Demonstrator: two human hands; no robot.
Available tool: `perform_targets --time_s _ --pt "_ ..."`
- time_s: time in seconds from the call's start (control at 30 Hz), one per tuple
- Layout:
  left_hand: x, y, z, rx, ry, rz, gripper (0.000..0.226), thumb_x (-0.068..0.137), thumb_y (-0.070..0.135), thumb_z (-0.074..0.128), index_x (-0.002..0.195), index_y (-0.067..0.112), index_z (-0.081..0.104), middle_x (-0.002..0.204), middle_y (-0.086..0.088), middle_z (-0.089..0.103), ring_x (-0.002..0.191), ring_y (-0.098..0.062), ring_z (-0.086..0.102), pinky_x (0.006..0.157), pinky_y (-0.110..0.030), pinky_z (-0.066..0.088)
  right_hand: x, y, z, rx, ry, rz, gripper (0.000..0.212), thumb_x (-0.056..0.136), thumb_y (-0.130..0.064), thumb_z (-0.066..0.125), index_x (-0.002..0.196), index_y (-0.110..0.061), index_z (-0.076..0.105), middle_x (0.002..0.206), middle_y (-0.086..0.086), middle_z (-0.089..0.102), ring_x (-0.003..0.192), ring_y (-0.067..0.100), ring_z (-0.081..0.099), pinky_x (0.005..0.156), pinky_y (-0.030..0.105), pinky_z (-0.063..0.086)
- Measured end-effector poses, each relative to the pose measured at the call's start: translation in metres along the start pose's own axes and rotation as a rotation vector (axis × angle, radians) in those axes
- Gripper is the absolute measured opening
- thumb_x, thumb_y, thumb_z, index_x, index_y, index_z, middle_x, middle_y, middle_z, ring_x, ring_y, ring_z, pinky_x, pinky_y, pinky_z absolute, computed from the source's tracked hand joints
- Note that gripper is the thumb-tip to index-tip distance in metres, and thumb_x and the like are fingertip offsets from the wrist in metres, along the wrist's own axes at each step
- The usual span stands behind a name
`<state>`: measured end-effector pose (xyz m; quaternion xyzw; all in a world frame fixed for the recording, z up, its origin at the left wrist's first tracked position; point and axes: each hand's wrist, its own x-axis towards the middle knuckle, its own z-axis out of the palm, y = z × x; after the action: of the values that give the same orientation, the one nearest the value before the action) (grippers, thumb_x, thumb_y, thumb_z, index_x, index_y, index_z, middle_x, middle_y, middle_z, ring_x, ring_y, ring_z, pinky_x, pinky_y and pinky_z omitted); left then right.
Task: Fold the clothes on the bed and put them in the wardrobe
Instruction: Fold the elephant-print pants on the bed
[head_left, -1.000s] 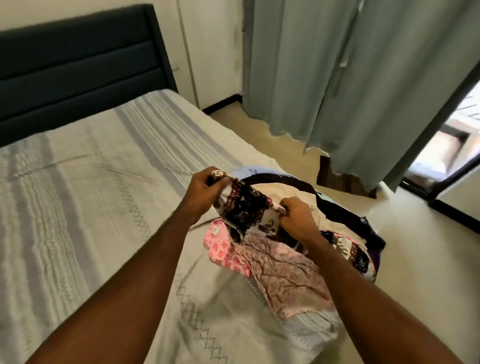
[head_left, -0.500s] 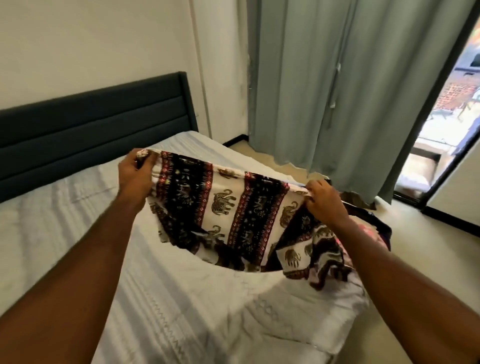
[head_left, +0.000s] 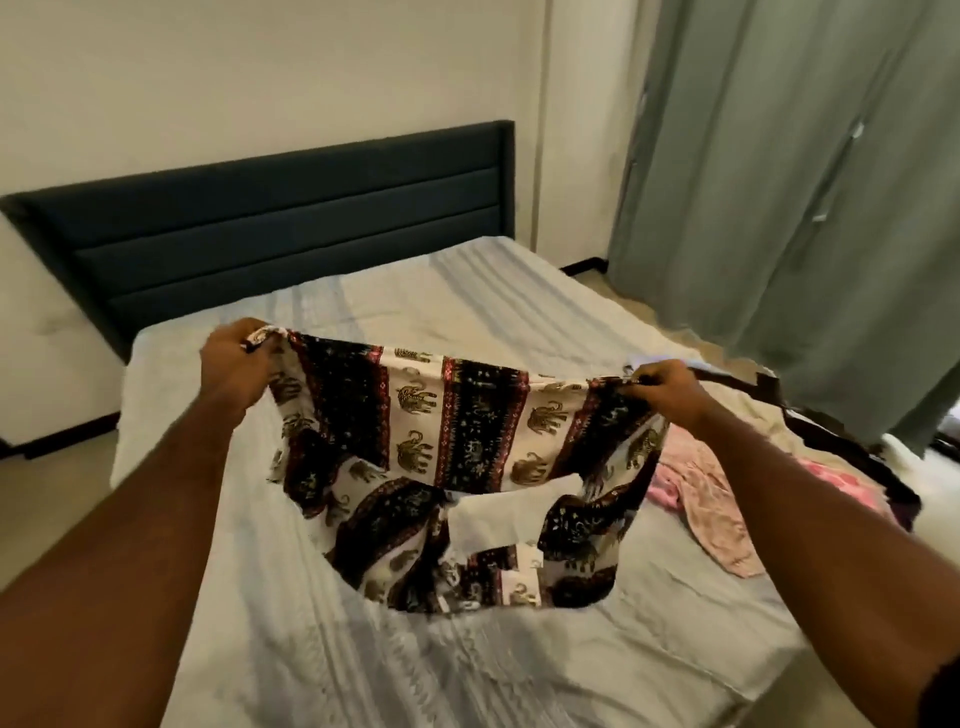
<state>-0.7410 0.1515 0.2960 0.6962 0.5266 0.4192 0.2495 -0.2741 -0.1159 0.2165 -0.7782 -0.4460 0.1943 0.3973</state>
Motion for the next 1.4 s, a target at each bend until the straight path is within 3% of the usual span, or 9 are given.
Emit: perform_targets --time_s 0.2,0.37,0.47,0.53,0.67,0.83,1.0,1.2,1.4 --pt "-0.013 -0.04 -0.016 0.052 -0.013 -0.146 0.022 0.092 0.002 0.059 0.107 0.008 0.073 0.101 -0.011 0.07 0.091 -0.026 0.063 0.077 -0.033 0.047 0.004 0.011 0.026 0.12 0.018 -0.046 0.031 0.095 -0.025 0.069 0.064 -0.023 0.068 0.058 -0.013 0.059 0.06 0.01 0.05 0.062 0.032 0.038" --pt "-0.009 -0.043 -0.009 0.073 -0.023 -0.132 0.029 0.089 -0.008 0.052 0.108 0.001 0.072 0.106 -0.016 0.07 0.093 -0.025 0.061 0.081 -0.031 0.049 0.012 0.01 0.039 0.293 0.058 -0.025 0.029 0.089 -0.037 0.073 0.078 -0.01 0.076 0.081 0.023 0.071 0.07 0.022 0.061 0.07 0.038 0.048" --pt "-0.001 -0.042 -0.005 0.042 0.066 -0.129 0.03 0.089 -0.011 0.049 0.107 -0.002 0.07 0.111 -0.021 0.069 0.092 -0.026 0.059 0.064 -0.018 0.051 0.027 0.016 0.028 0.329 0.0 0.0 0.062 0.077 -0.05 0.082 0.077 0.01 0.066 0.072 0.031 0.06 0.067 0.026 0.055 0.065 0.038 0.044" --pt "0.005 -0.04 -0.001 0.092 0.133 -0.158 0.03 0.091 -0.011 0.049 0.111 -0.002 0.069 0.111 -0.02 0.068 0.096 -0.032 0.061 0.064 -0.013 0.052 0.034 0.019 0.015 0.243 -0.144 0.024 0.06 0.076 -0.041 0.087 0.064 0.008 0.054 0.062 0.016 0.047 0.06 0.024 0.044 0.057 0.03 0.037" --pt "0.018 -0.044 0.008 0.294 0.16 -0.196 0.027 0.095 0.0 0.053 0.114 0.005 0.072 0.12 -0.025 0.064 0.111 -0.045 0.06 0.097 -0.048 0.049 0.045 0.03 0.003 -0.107 -0.505 0.06 0.023 0.077 -0.018 0.086 0.065 -0.012 0.068 0.062 -0.005 0.067 0.059 0.008 0.062 0.055 0.016 0.045" --pt "0.022 -0.075 0.022 0.509 0.01 -0.324 0.023 0.082 0.015 0.064 0.101 0.022 0.076 0.106 -0.019 0.068 0.1 -0.046 0.064 0.091 -0.057 0.054 0.073 0.062 0.019 -0.473 -0.692 0.085 0.019 0.078 -0.004 0.081 0.081 -0.022 0.075 0.07 -0.01 0.071 0.065 0.011 0.066 0.058 0.018 0.051" --pt "0.015 -0.095 0.053 0.283 -0.016 -0.479 0.03 0.073 0.002 0.061 0.097 0.014 0.076 0.099 -0.023 0.072 0.088 -0.046 0.071 0.08 -0.059 0.059 0.106 0.079 0.054 -0.672 -0.424 0.056 0.023 0.075 -0.042 0.085 0.075 -0.024 0.071 0.065 -0.005 0.062 0.068 0.02 0.061 0.06 0.026 0.038" --pt "0.037 -0.078 0.084 0.159 0.054 -0.327 0.026 0.086 -0.009 0.056 0.102 -0.001 0.076 0.103 -0.017 0.072 0.097 -0.028 0.066 0.087 -0.027 0.047 0.158 0.052 0.078 -0.455 -0.084 0.059 0.012 0.079 -0.011 0.078 0.09 -0.011 0.077 0.093 0.015 0.075 0.085 0.031 0.067 0.076 0.03 0.044" --pt "0.076 -0.07 0.059 0.147 0.239 -0.21 0.033 0.088 -0.009 0.049 0.104 0.001 0.076 0.111 -0.018 0.072 0.105 -0.031 0.066 0.089 -0.024 0.047 0.182 0.004 0.057 -0.314 0.272 0.031 0.018 0.083 -0.016 0.069 0.098 -0.013 0.078 0.098 0.015 0.075 0.091 0.034 0.068 0.083 0.037 0.051"
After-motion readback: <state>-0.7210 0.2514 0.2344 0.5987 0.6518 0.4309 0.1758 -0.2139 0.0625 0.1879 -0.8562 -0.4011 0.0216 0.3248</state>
